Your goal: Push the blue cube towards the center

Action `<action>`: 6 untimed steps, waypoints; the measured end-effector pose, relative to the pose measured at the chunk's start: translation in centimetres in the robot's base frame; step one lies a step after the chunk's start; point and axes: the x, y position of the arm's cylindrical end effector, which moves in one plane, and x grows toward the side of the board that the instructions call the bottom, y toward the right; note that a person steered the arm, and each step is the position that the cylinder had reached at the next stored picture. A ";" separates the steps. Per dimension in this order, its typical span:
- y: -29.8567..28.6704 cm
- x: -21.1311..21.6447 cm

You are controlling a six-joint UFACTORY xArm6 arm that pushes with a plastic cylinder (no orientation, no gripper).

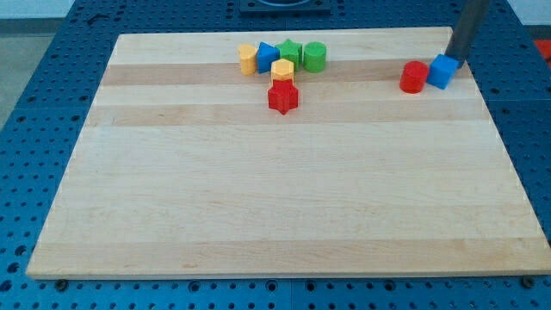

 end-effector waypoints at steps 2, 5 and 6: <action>-3.9 4.9; -8.8 9.7; -11.0 11.4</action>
